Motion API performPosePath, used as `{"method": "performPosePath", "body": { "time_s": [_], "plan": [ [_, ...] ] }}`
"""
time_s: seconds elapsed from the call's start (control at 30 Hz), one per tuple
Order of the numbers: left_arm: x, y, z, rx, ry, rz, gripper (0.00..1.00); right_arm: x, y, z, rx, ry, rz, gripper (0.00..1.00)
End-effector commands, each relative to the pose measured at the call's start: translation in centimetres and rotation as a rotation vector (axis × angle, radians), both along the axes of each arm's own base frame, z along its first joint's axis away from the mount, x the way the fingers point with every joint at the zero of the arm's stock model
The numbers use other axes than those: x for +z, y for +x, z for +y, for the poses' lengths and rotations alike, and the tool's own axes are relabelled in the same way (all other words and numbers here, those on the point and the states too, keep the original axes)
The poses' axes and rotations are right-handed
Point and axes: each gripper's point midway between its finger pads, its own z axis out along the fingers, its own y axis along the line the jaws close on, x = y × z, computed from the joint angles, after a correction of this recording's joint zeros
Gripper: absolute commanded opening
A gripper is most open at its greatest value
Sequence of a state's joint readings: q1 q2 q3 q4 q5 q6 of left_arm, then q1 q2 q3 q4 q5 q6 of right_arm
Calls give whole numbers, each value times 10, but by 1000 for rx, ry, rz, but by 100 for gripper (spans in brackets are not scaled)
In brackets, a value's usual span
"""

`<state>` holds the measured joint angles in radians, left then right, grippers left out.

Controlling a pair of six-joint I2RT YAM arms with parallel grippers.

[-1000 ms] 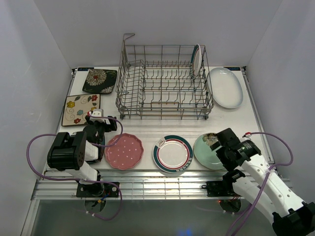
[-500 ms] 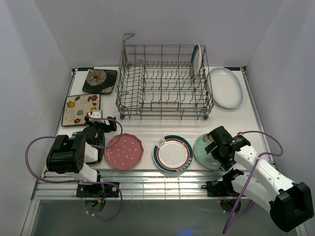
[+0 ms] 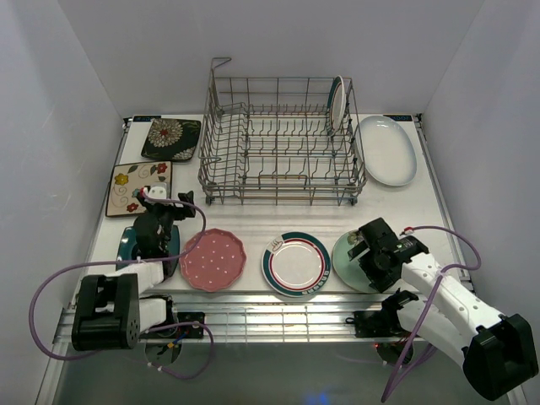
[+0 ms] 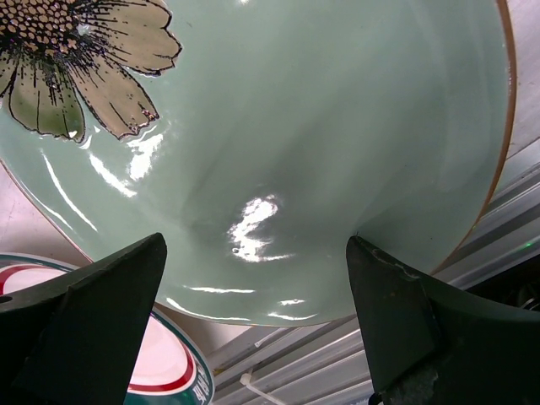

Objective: Load the plates into the dish rack
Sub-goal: Pick up the plate at the center of the board.

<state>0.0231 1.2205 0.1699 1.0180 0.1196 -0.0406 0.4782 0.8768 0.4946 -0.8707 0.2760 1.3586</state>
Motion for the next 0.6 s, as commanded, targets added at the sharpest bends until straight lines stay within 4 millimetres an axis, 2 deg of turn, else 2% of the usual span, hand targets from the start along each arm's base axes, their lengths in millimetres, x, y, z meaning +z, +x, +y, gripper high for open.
{"method": "performPosePath", "body": {
  "time_s": [0.0,0.03,0.07,0.13,0.17,0.27,0.3,0.33,0.37,0.53,0.57],
  "plan": [
    [15,1,1,5,17,12,98,-6,-11,-3,-19,-4,48,93],
    [9,-1,-1,-6,16,53,98,-4,-10,-4,-20,-13,42,93],
    [19,-4,-6,-37,15,35,98,0,-6,-4,-5,-17,29,93],
    [24,-7,-13,-74,2,48,98,6,-1,-5,9,-35,14,94],
    [37,-11,-20,-112,-10,18,98,13,4,-5,19,-44,1,95],
    [50,-17,-30,-161,-43,15,98,20,6,-18,44,-135,11,96],
    [61,-20,-34,-186,-49,-5,98,27,10,-19,79,-154,-2,96],
    [59,-22,-37,-195,-61,18,98,29,15,-19,100,-164,-18,96],
    [69,-21,-38,-204,-68,6,98,31,18,-19,118,-174,-23,97],
    [76,-18,-42,-213,-117,43,98,41,33,-12,250,-231,-98,99],
    [75,-18,-41,-210,-121,53,98,44,36,-5,291,-228,-130,100]
  ]
}}
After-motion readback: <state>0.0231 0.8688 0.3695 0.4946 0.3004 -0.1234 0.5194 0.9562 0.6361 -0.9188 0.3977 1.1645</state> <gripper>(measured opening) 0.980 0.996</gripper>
